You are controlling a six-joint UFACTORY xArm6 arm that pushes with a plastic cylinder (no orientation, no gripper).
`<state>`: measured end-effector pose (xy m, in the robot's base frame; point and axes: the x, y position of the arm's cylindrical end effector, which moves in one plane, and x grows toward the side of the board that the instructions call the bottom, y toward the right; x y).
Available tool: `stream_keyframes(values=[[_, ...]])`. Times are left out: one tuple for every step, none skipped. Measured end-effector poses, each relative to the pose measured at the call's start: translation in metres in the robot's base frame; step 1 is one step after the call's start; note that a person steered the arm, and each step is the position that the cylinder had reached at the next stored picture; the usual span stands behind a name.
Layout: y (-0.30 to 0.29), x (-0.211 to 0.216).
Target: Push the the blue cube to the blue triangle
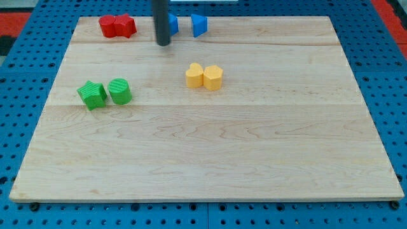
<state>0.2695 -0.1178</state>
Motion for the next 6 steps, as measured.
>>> stream_keyframes(values=[[-0.045, -0.026], [-0.036, -0.052], [-0.032, -0.053], [-0.021, -0.071], [0.003, -0.074], [0.015, -0.068]])
